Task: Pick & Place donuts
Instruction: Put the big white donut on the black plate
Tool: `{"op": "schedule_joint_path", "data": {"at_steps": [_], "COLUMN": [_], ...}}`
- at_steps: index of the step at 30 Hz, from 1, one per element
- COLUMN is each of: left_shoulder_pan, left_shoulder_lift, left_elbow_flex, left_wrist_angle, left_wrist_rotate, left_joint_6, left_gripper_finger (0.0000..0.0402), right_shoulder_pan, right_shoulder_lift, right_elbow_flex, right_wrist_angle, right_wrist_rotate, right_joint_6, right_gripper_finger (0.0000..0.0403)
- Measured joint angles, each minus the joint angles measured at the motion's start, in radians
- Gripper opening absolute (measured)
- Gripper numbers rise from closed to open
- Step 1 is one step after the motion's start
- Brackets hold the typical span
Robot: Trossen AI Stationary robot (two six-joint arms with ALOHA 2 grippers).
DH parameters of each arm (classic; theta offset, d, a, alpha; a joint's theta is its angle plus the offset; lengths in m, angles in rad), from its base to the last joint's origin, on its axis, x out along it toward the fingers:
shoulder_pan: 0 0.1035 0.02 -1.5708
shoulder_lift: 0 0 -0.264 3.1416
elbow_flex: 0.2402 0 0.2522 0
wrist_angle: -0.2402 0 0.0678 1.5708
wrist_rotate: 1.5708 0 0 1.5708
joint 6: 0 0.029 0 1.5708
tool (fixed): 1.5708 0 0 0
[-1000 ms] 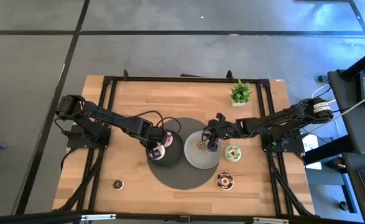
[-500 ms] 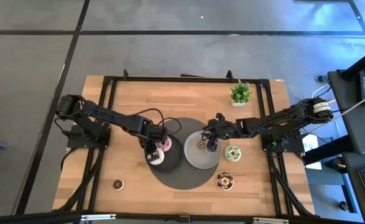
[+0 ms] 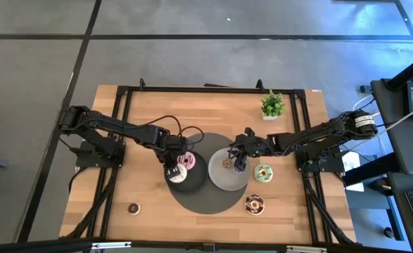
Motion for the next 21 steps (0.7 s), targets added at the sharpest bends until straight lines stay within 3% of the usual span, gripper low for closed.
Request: {"op": "schedule_joint_path", "data": {"at_steps": [14,21], "left_shoulder_pan": [-0.038,-0.037], "left_shoulder_lift": [0.008,0.011], "left_elbow_flex": [0.0,0.0], "left_wrist_angle": [0.004,0.01], "left_wrist_rotate": [-0.006,-0.073], "left_joint_6": [-0.054,-0.054], "left_gripper_finger": [0.0048,0.0054], "right_shoulder_pan": [0.0,0.0], "right_shoulder_lift": [-0.005,-0.005], "right_elbow_flex": [0.001,0.001], "right_wrist_angle": [-0.008,-0.008], "right_wrist_rotate": [0.0,0.0], "right_joint_6": [-0.004,-0.004], "right_gripper_finger": [0.0135,0.0135]}}
